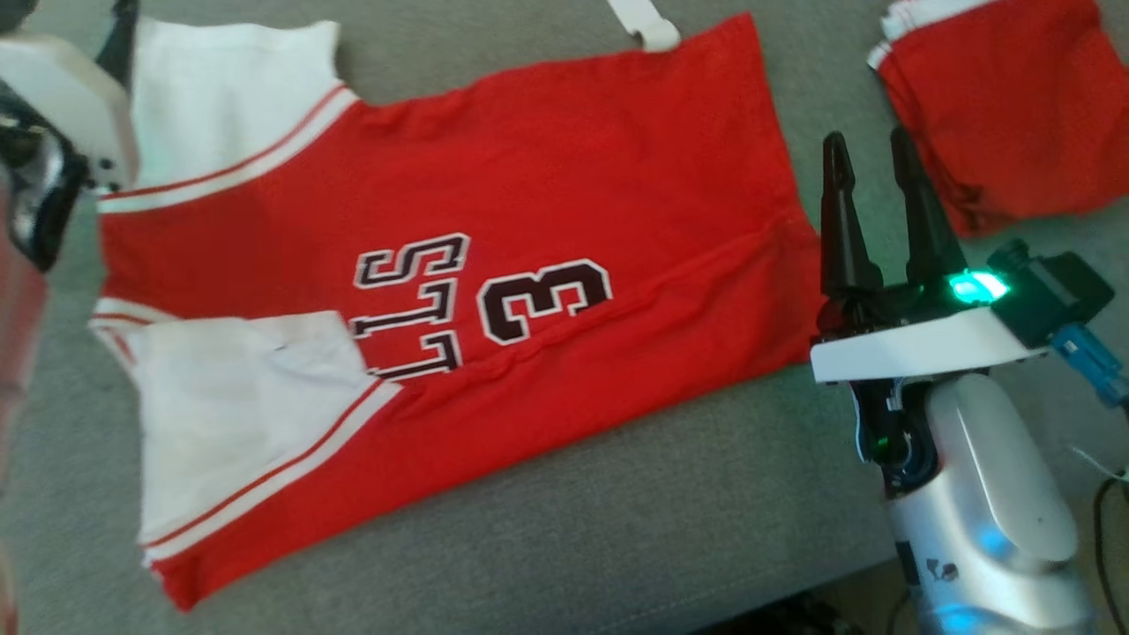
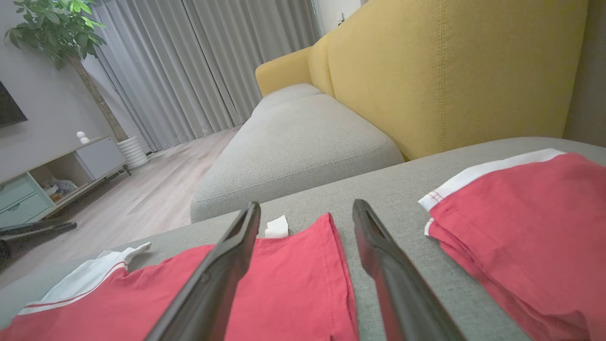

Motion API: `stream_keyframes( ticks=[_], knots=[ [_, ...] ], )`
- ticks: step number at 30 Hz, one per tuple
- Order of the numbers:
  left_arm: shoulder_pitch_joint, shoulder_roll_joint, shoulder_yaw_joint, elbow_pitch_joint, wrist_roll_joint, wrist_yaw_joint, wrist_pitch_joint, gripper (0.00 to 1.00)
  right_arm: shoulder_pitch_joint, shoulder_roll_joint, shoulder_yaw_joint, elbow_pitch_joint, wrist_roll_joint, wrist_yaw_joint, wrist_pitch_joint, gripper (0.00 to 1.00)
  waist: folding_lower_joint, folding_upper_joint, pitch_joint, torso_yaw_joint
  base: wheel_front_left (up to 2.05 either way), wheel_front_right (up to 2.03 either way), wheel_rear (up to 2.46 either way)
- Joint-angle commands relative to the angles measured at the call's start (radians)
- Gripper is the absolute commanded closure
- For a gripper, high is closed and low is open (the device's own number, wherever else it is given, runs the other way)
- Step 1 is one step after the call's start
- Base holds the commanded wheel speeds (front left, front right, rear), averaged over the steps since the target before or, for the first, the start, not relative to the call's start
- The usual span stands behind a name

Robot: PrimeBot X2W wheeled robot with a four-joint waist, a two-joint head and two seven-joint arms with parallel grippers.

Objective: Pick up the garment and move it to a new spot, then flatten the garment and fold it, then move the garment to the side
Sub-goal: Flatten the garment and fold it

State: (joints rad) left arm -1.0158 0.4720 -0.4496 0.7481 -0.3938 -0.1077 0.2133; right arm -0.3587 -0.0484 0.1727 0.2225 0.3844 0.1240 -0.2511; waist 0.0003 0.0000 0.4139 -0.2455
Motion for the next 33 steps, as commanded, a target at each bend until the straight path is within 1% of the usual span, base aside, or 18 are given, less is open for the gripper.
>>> stream_keyframes(
  ticks=[1,7,15,21,25,26,29,31,33],
  knots=[
    [-0.051,0.059,0.026,0.019,-0.006,-0.008,0.024,0.0,-0.021,-0.002,0.024,-0.047,0.011,0.007,-0.011,0.0,-0.0003,0.0,0.045,-0.045,0.0,0.0,0.0],
    [-0.094,0.078,0.011,0.13,-0.035,-0.018,0.054,0.0,-0.015,-0.002,0.009,-0.063,0.048,0.007,-0.011,0.0,-0.0003,0.0,0.06,-0.069,0.0,0.0,0.0],
    [-0.128,0.078,-0.022,0.198,-0.086,-0.022,0.09,0.0,-0.008,-0.002,0.012,-0.06,0.054,0.007,-0.011,0.0,-0.0003,0.0,0.071,-0.08,0.0,0.0,0.0],
    [-0.142,0.085,-0.07,0.207,-0.134,-0.023,0.159,0.0,-0.014,-0.002,-0.006,-0.05,0.051,0.007,-0.011,0.0,-0.0003,0.0,0.082,-0.091,0.0,0.0,0.0],
    [-0.139,0.087,-0.11,0.211,-0.176,-0.023,0.239,0.0,-0.02,-0.002,-0.022,-0.047,0.052,0.007,-0.011,0.0,-0.0003,0.0,0.083,-0.092,0.0,0.0,0.0],
    [-0.135,0.086,-0.123,0.203,-0.191,-0.023,0.26,1.0,-0.021,-0.002,-0.025,-0.047,0.051,0.007,-0.011,0.0,-0.0003,0.0,0.082,-0.091,0.0,0.0,0.0],
    [-0.133,0.09,-0.142,0.179,-0.235,-0.023,0.28,1.0,-0.022,-0.002,-0.034,-0.042,0.049,0.007,-0.011,0.0,-0.0003,0.0,0.075,-0.081,0.0,0.0,0.0],
    [-0.138,0.095,-0.147,0.166,-0.247,-0.023,0.254,1.0,-0.026,-0.002,-0.04,-0.037,0.045,0.007,-0.011,0.0,-0.0003,0.0,0.068,-0.07,0.0,0.0,0.0],
    [-0.143,0.094,-0.15,0.155,-0.246,-0.023,0.202,1.0,-0.03,-0.002,-0.048,-0.032,0.031,0.007,-0.011,0.0,-0.0003,0.0,0.056,-0.056,0.0,0.0,0.0]
  ],
)
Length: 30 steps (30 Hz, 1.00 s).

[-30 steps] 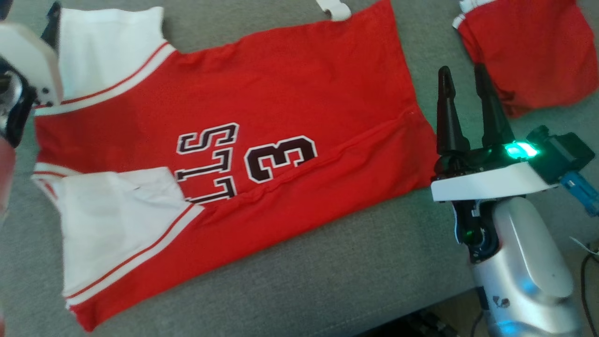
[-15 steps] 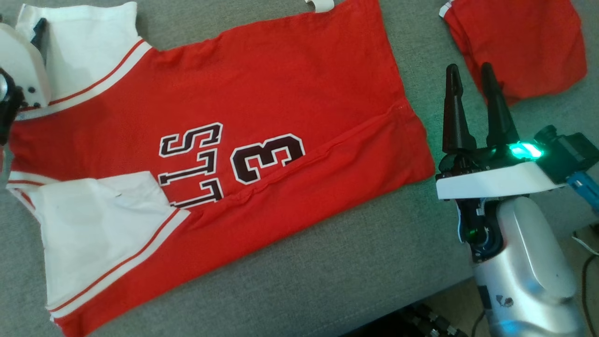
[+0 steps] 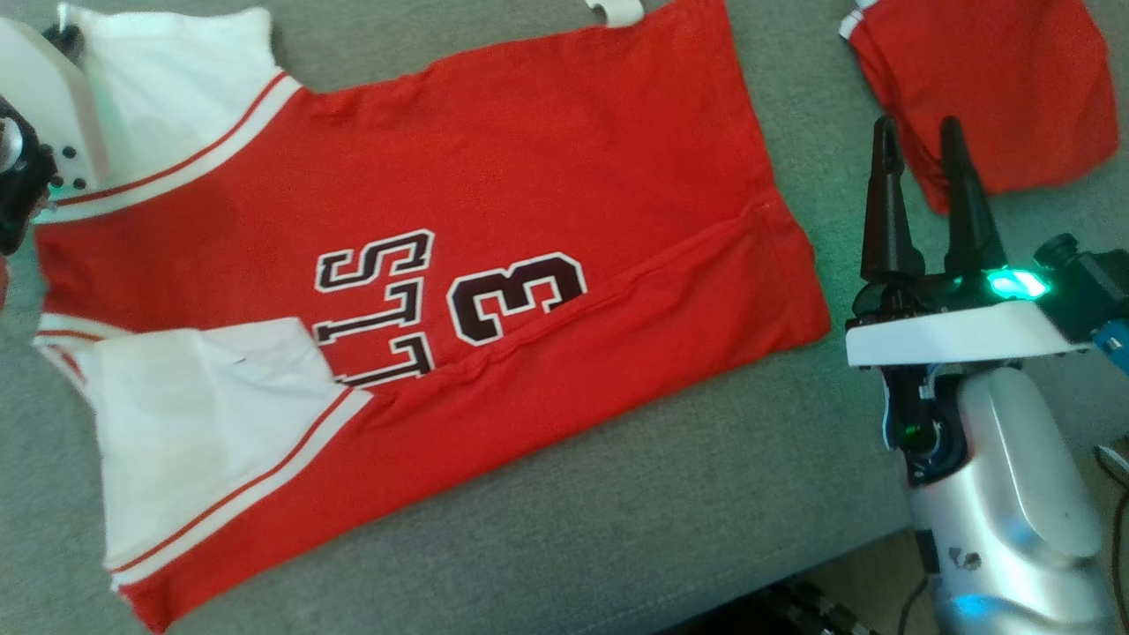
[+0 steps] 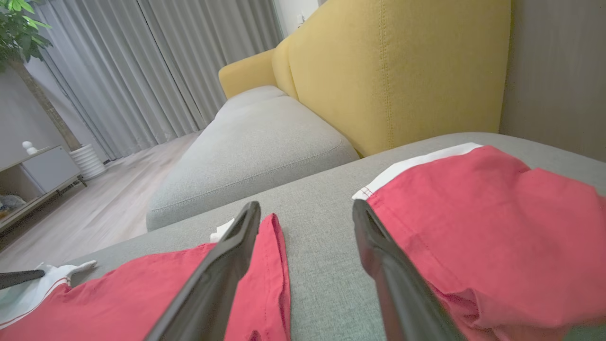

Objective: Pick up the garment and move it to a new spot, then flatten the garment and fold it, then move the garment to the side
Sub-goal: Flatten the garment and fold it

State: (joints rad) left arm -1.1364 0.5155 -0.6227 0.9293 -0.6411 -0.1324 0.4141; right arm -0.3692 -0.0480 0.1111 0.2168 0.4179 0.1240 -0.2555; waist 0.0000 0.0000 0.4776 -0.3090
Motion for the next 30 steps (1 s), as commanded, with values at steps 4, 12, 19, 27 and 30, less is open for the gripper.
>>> stream_keyframes(
  ticks=[4,12,19,27,30],
  knots=[
    [-0.03,0.02,0.02,-0.058,0.006,0.002,-0.138,1.0,-0.031,-0.002,-0.001,-0.011,-0.053,0.007,-0.006,0.0,0.0,0.0,-0.044,0.052,0.0,0.0,0.0],
    [0.01,-0.046,-0.037,-0.167,0.02,0.002,-0.333,1.0,-0.094,-0.002,-0.035,0.08,-0.208,0.007,0.163,0.0,0.0,0.0,-0.129,0.176,0.0,0.0,0.0],
    [0.088,-0.042,-0.093,-0.327,0.039,0.003,-0.364,1.0,-0.22,-0.019,-0.115,0.175,-0.313,0.007,0.367,0.0,0.0,0.0,-0.169,0.271,0.0,0.0,0.0],
    [0.194,0.002,-0.125,-0.565,0.036,0.037,-0.307,1.0,-0.389,-0.098,-0.203,0.429,-0.437,0.007,0.548,0.0,0.0,0.0,-0.146,0.338,0.0,0.0,0.0],
    [0.212,0.013,-0.131,-0.62,0.035,0.048,-0.289,1.0,-0.425,-0.104,-0.231,0.481,-0.466,0.007,0.543,0.0,0.0,0.0,-0.132,0.35,0.0,0.0,0.0]
  ],
)
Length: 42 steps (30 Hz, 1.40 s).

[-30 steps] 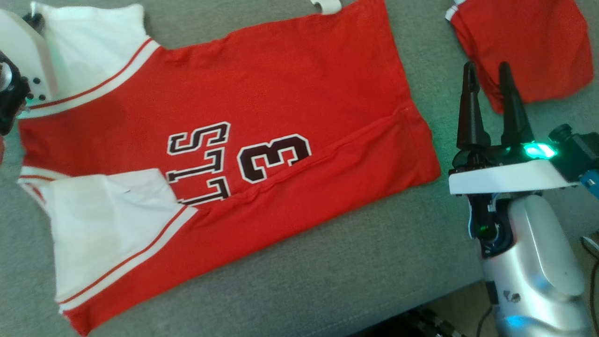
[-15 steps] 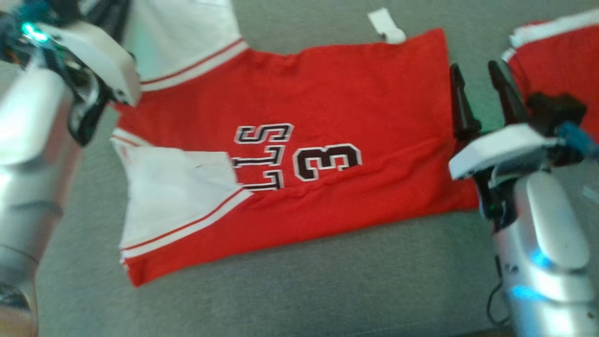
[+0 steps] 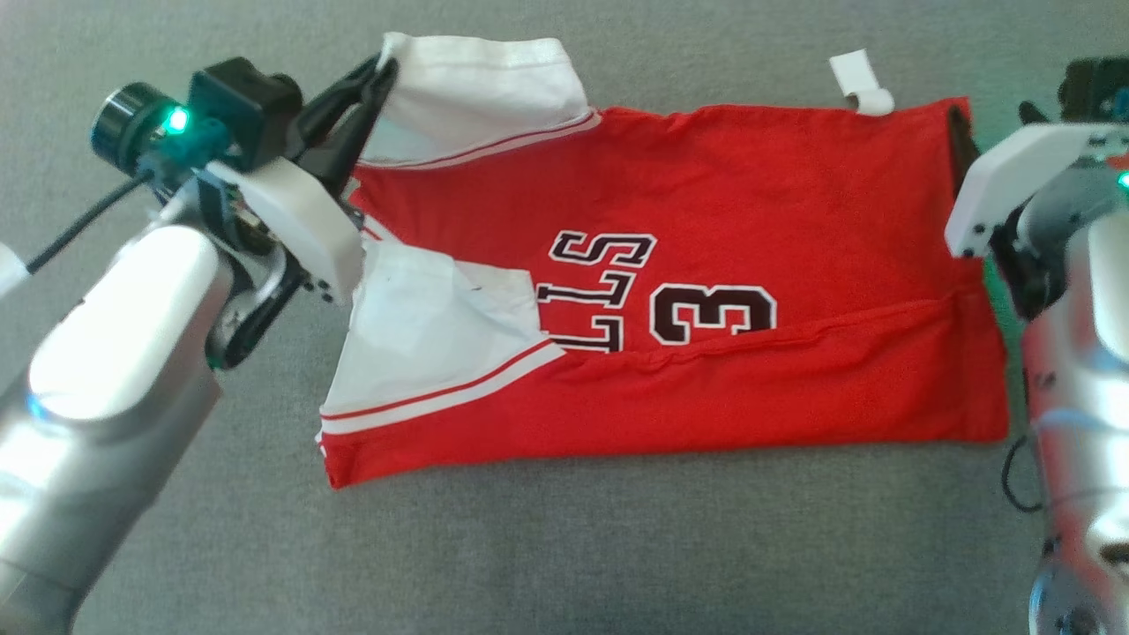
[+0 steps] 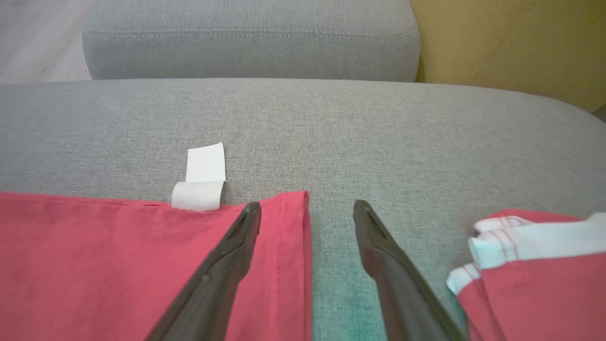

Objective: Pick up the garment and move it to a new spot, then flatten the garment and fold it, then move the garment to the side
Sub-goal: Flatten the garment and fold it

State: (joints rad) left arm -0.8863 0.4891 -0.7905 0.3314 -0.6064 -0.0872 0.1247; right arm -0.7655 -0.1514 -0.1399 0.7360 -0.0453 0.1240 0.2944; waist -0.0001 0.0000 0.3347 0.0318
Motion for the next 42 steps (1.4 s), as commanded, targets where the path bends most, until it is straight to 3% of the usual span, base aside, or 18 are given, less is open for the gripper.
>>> stream_keyframes(
  ticks=[1,13,14,15,21,30,38,42],
  knots=[
    [-0.031,0.046,0.036,-0.048,0.0,0.01,0.008,1.0,-0.046,-0.003,0.007,-0.012,-0.017,0.007,-0.008,0.0,0.0001,0.0,0.018,0.012,0.0,0.0,0.0],
    [0.003,0.092,0.048,-0.217,-0.03,0.057,0.078,1.0,-0.197,-0.003,-0.069,0.246,-0.162,0.007,-0.034,0.0,0.0001,0.0,0.071,0.026,0.0,0.0,0.0],
    [0.003,0.095,0.049,-0.22,-0.03,0.059,0.081,1.0,-0.204,-0.003,-0.067,0.263,-0.168,0.007,-0.039,0.25,0.0001,0.0,0.072,0.024,0.0,0.0,0.0],
    [0.003,0.099,0.05,-0.22,-0.03,0.061,0.083,1.0,-0.21,-0.001,-0.066,0.278,-0.173,0.007,-0.045,0.99,0.0001,0.0,0.071,0.021,0.0,0.0,0.0],
    [0.0,0.114,0.073,-0.197,-0.034,0.084,0.07,1.0,-0.244,0.007,-0.07,0.347,-0.166,0.007,-0.105,1.0,0.0001,0.0,0.052,-0.001,0.0,0.0,0.0],
    [-0.021,0.133,0.131,-0.103,-0.043,0.119,0.009,1.0,-0.329,0.028,0.003,0.4,-0.005,0.007,-0.261,1.0,0.0001,0.0,0.017,-0.045,0.0,0.0,0.0],
    [-0.119,0.132,0.13,0.019,-0.007,0.072,-0.049,1.0,-0.385,0.019,0.132,0.355,0.217,0.007,-0.322,1.0,0.0001,0.0,0.049,-0.072,0.0,0.0,0.0],
    [-0.214,0.104,0.134,0.104,0.025,0.056,-0.106,1.0,-0.403,0.003,0.189,0.313,0.307,0.007,-0.345,1.0,0.0001,0.0,0.074,-0.076,0.0,0.0,0.0]
  ],
)
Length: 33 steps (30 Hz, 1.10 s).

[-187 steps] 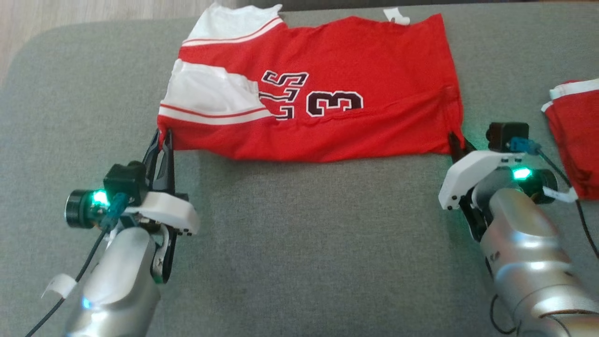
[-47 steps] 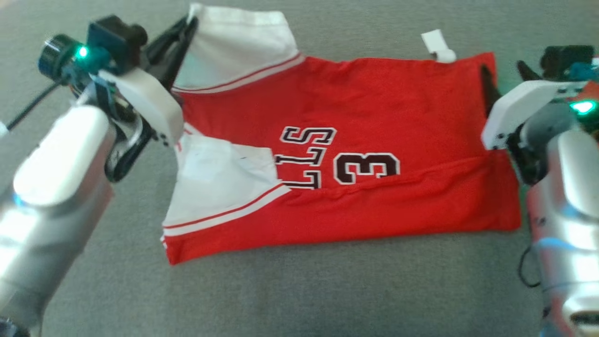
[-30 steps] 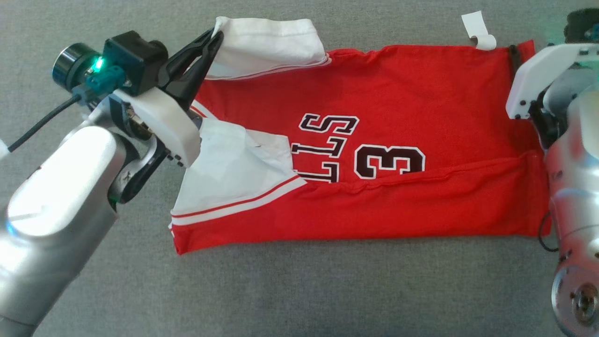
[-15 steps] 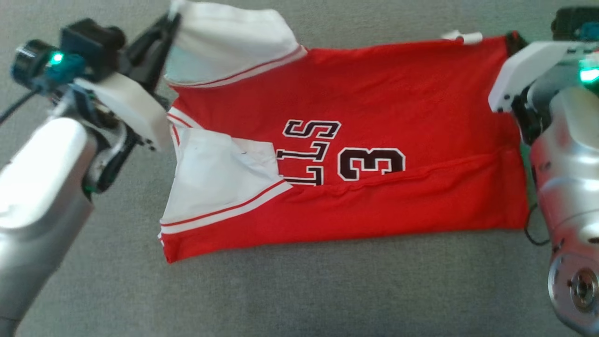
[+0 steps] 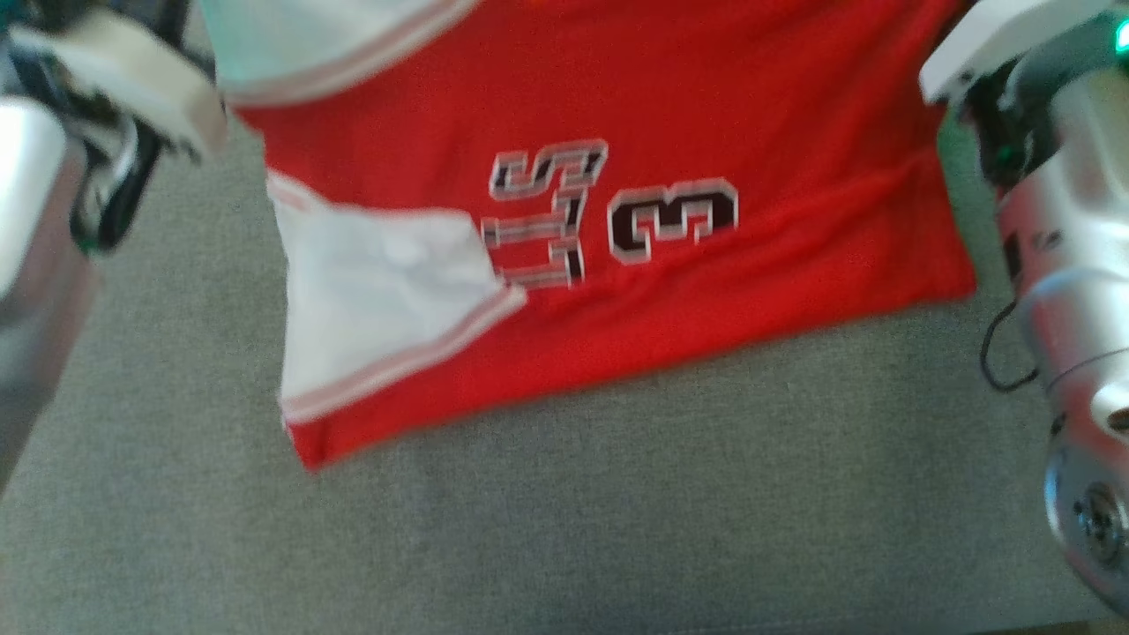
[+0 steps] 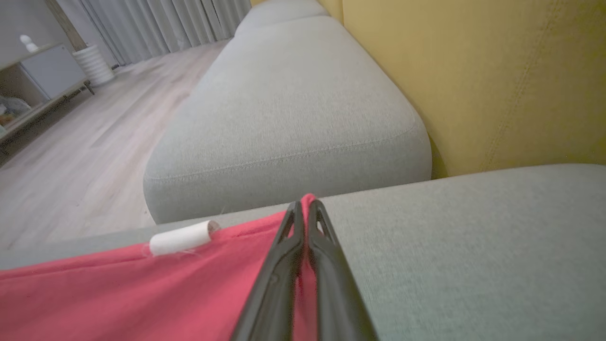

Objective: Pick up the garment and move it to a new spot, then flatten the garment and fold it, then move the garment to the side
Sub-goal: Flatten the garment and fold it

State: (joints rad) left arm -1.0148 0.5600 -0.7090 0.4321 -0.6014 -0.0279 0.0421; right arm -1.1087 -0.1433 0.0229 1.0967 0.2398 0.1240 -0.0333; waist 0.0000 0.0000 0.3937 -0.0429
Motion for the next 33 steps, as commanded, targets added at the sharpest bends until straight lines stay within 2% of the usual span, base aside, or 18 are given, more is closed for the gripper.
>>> stream_keyframes(
  ticks=[1,9,18,25,33],
  knots=[
    [-0.112,0.021,0.051,0.029,0.03,-0.005,-0.041,1.0,-0.065,-0.009,0.038,-0.058,0.04,0.007,-0.025,1.0,0.0,0.0,0.021,-0.001,0.0,0.0,0.0],
    [-0.23,-0.063,0.03,0.203,0.072,-0.034,-0.164,1.0,-0.068,-0.04,0.121,-0.1,0.159,0.007,-0.073,1.0,0.0,0.0,0.031,0.007,0.0,0.0,0.0],
    [-0.136,-0.079,-0.039,0.276,0.058,-0.081,-0.195,1.0,0.08,-0.115,0.264,-0.143,0.331,0.007,0.007,1.0,0.0,0.0,-0.031,0.042,0.0,0.0,0.0],
    [0.01,-0.035,-0.099,0.196,0.003,-0.097,-0.129,1.0,0.23,-0.246,0.409,-0.215,0.461,0.007,0.101,1.0,0.0,0.0,-0.099,0.069,0.0,0.0,0.0],
    [0.184,0.082,-0.218,-0.016,-0.097,-0.102,0.066,1.0,0.343,-0.365,0.555,-0.301,0.589,0.007,0.233,1.0,0.0,0.0,-0.144,0.089,0.0,0.0,0.0]
  ],
)
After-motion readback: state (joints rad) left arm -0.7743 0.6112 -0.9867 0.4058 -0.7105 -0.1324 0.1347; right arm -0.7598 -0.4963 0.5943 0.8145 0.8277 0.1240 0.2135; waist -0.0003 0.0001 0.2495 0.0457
